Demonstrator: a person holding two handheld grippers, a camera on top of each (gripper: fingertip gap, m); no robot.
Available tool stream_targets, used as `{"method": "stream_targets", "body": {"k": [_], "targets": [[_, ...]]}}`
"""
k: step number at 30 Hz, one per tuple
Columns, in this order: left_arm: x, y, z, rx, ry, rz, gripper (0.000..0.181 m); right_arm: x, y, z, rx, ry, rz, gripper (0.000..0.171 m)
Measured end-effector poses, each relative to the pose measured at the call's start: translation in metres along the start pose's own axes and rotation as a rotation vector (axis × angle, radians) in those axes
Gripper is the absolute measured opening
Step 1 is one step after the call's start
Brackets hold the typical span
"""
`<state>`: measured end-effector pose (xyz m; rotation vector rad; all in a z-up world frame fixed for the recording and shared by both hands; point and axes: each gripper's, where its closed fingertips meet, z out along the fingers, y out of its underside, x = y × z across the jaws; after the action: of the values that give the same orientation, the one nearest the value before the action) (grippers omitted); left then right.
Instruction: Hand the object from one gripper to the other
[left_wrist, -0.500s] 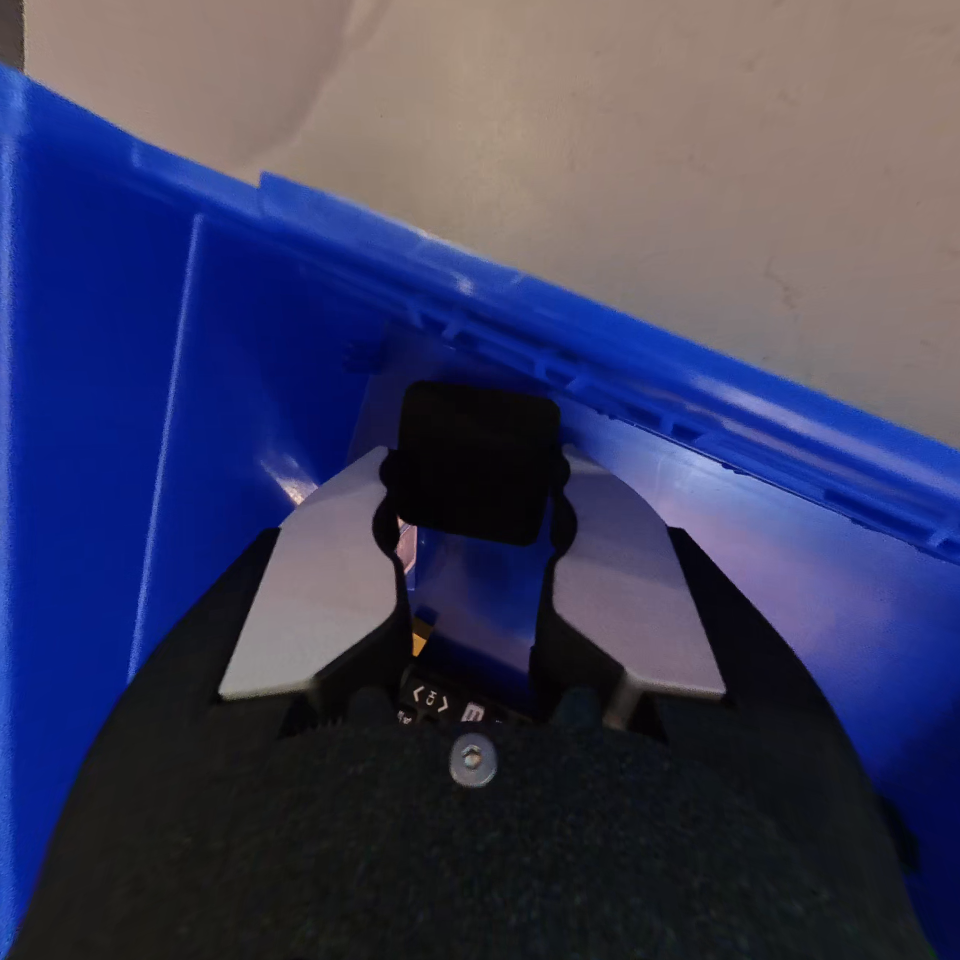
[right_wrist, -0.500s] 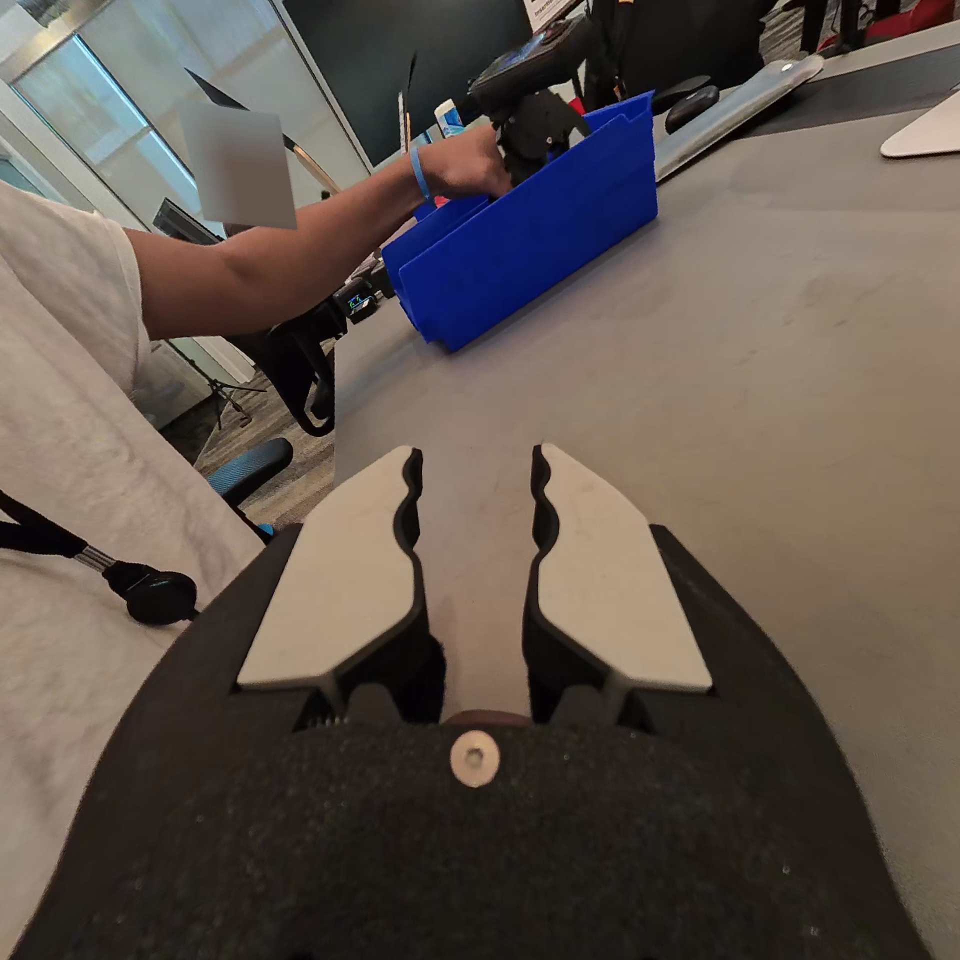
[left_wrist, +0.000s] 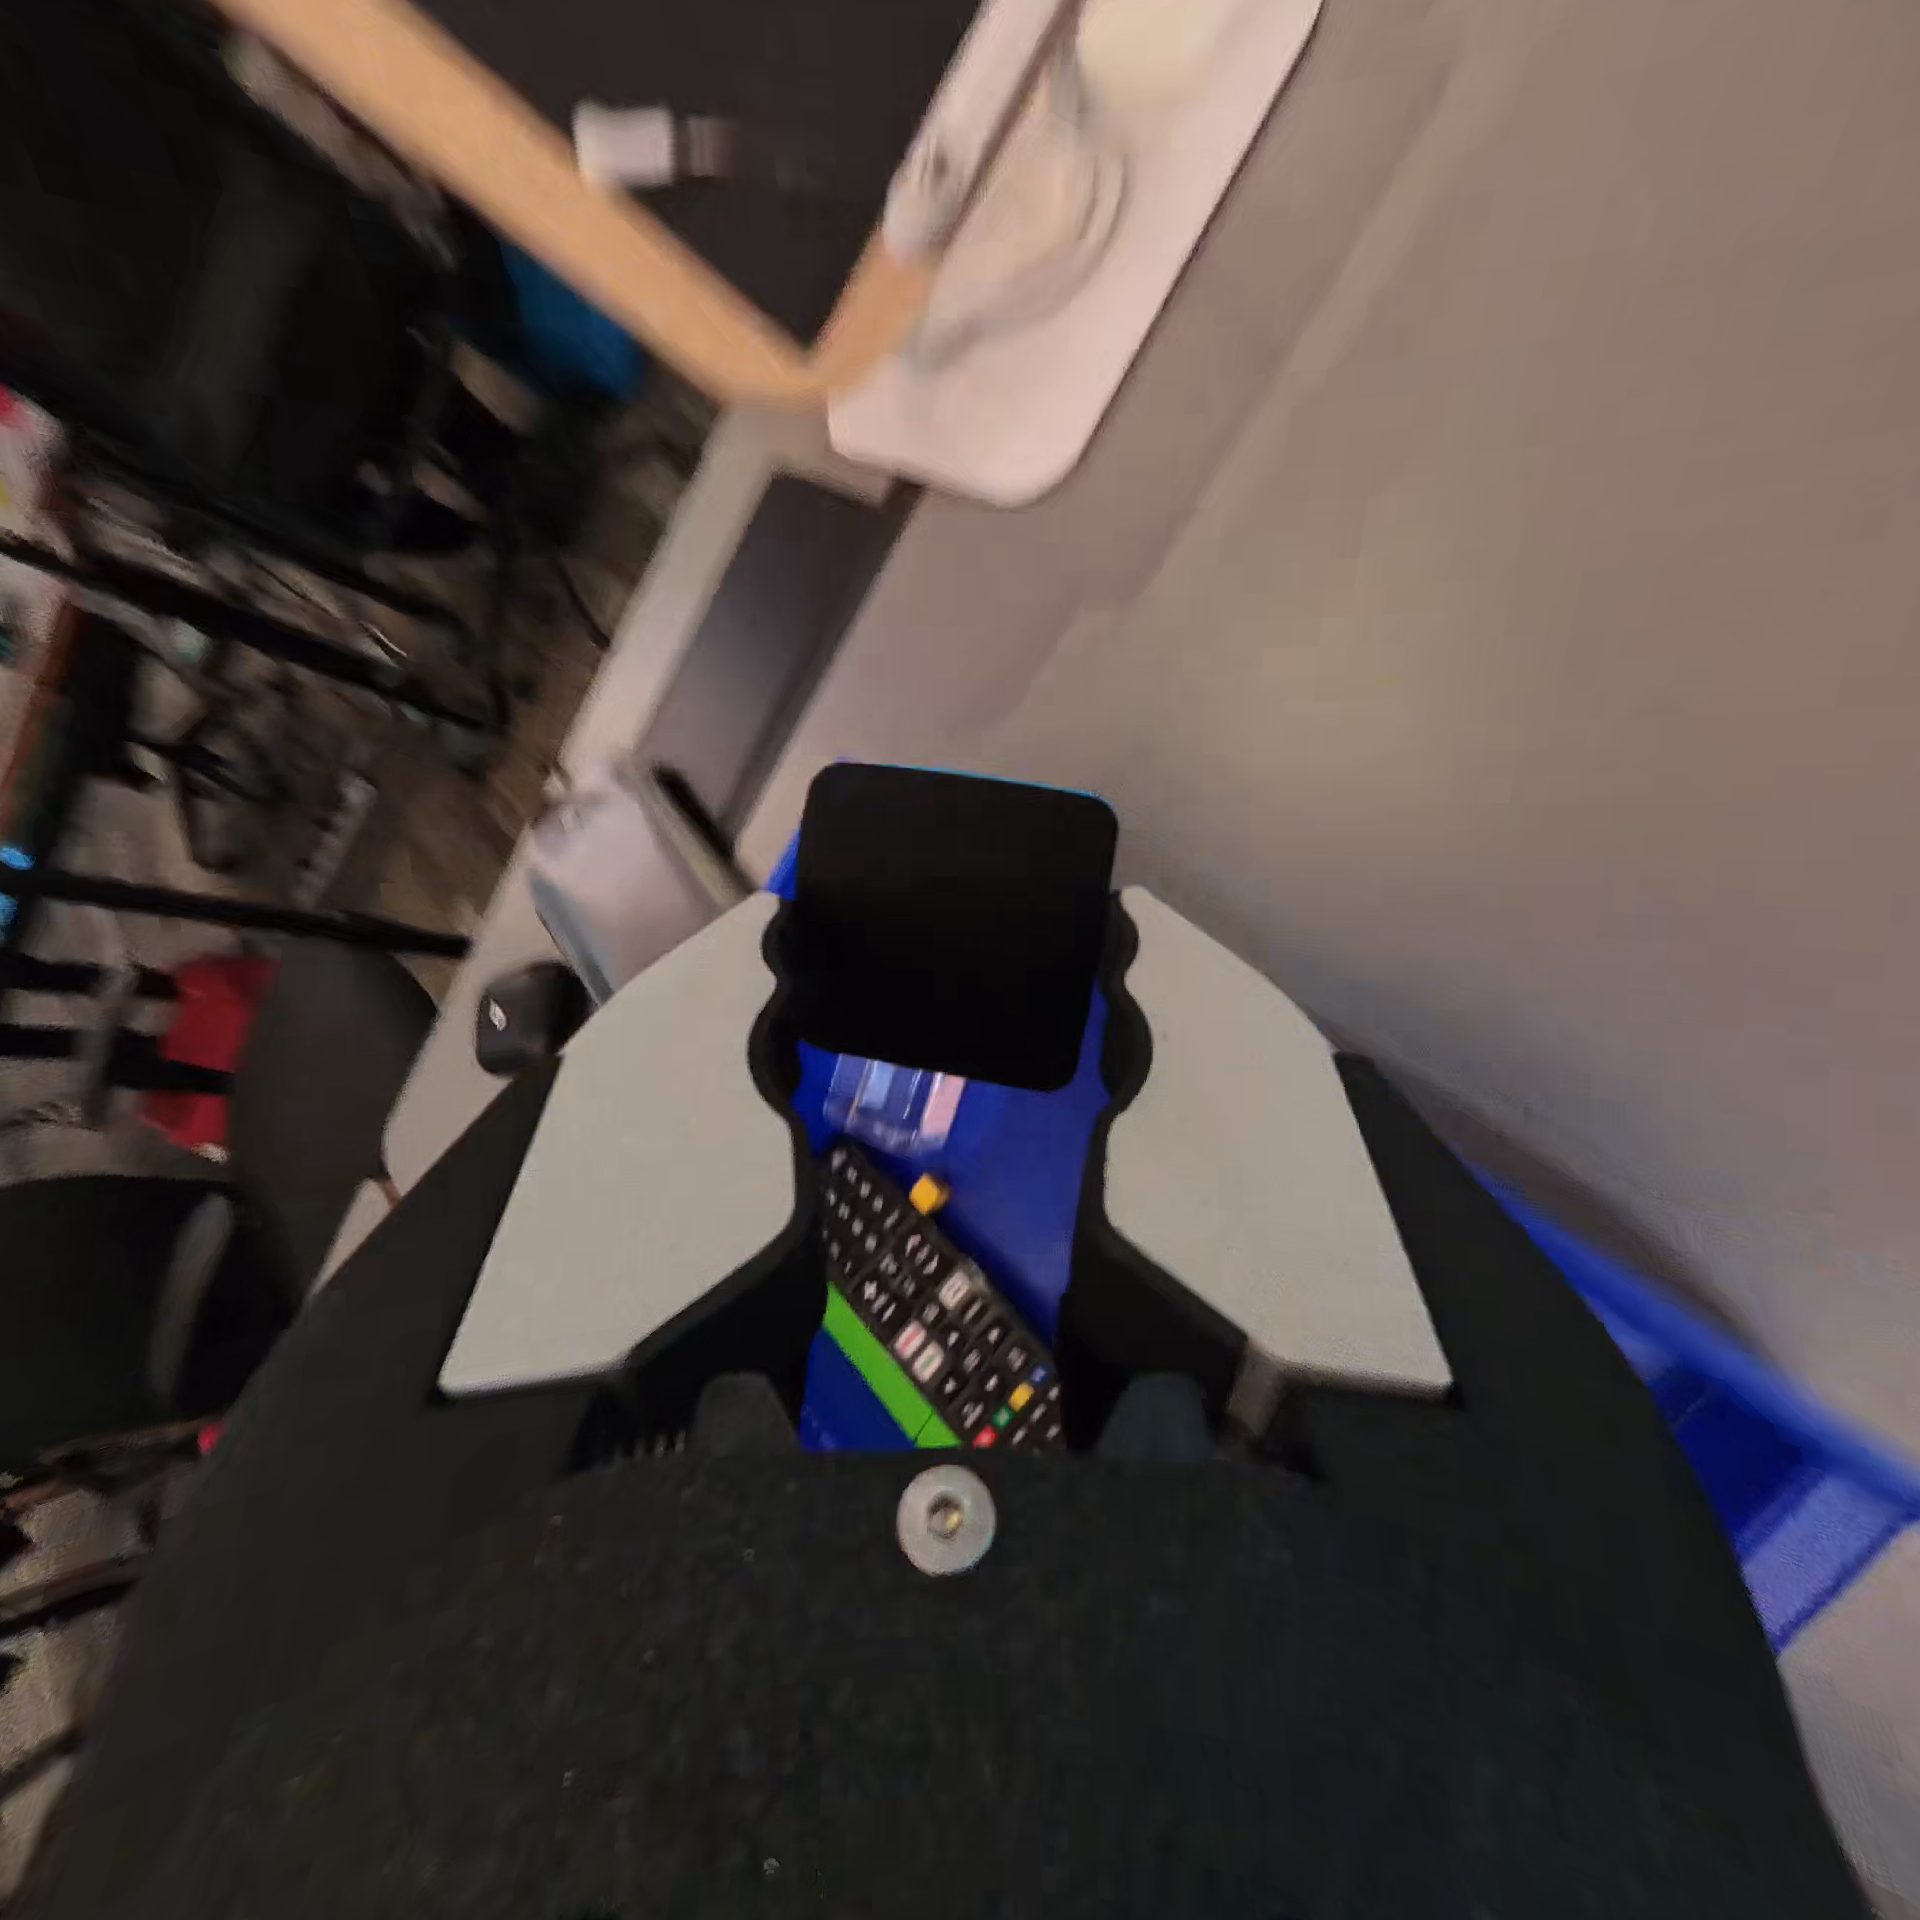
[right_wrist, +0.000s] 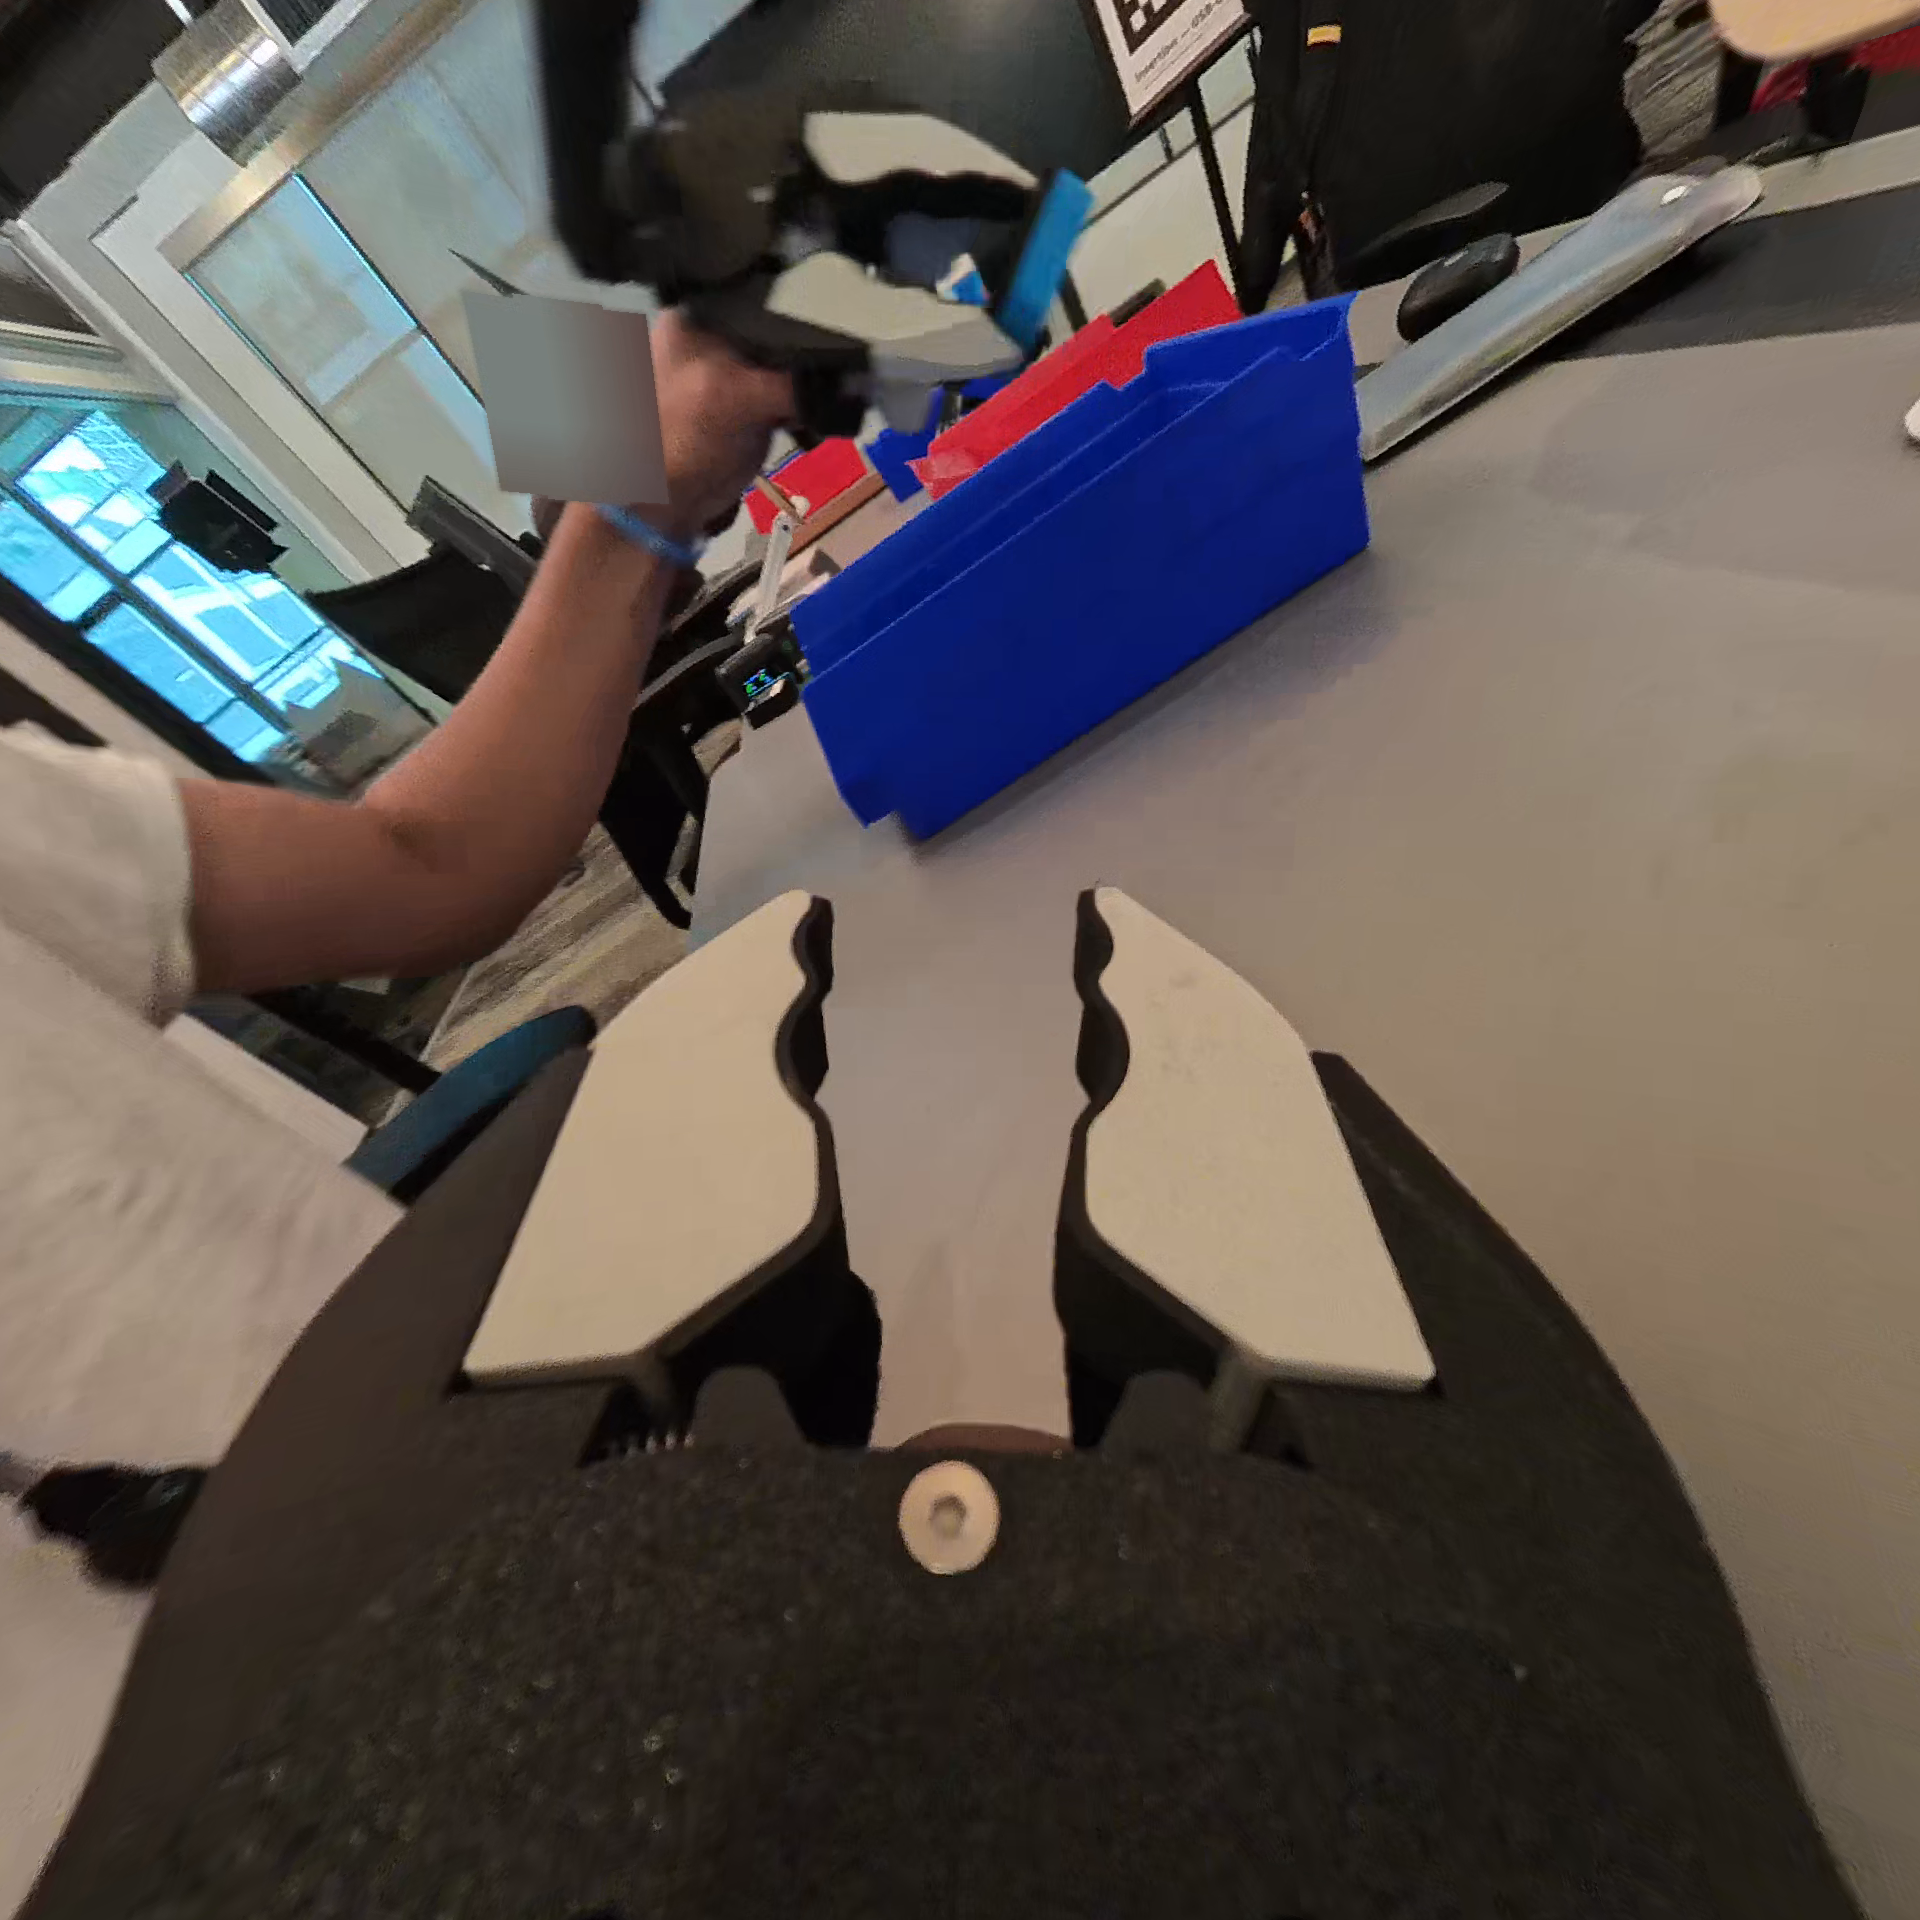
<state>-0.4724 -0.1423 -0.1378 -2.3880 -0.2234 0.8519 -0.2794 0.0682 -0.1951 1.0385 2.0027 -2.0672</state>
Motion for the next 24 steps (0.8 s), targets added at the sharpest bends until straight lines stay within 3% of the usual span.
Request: {"method": "stream_targets", "body": {"k": [2,6,12,16,17,18,24], "targets": [[0.034,-0.033,-0.018,0.076,-0.075,0.08,0.055,0.002,-0.005,0.014,0.006,0.034,-0.007,0.056],[0.119,-0.071,-0.022,0.056,-0.21,0.346,0.055,-0.01,-0.005,0.028,0.026,0.033,-0.002,0.055],[0.222,-0.111,-0.005,0.086,-0.189,0.594,0.055,-0.027,0.004,0.023,0.04,-0.068,0.104,0.055],[0.247,-0.132,-0.005,0.129,-0.209,0.615,0.055,-0.033,0.006,0.014,0.057,-0.1,0.139,0.044],[0.251,-0.138,-0.007,0.154,-0.209,0.597,0.055,-0.033,0.009,0.013,0.037,-0.097,0.116,0.028],[0.255,-0.142,-0.009,0.164,-0.205,0.57,0.055,-0.034,0.011,0.012,0.014,-0.103,0.091,0.023],[0.262,-0.134,-0.023,0.254,-0.216,0.306,0.056,-0.032,0.019,0.003,-0.065,-0.165,0.191,0.023]]}}
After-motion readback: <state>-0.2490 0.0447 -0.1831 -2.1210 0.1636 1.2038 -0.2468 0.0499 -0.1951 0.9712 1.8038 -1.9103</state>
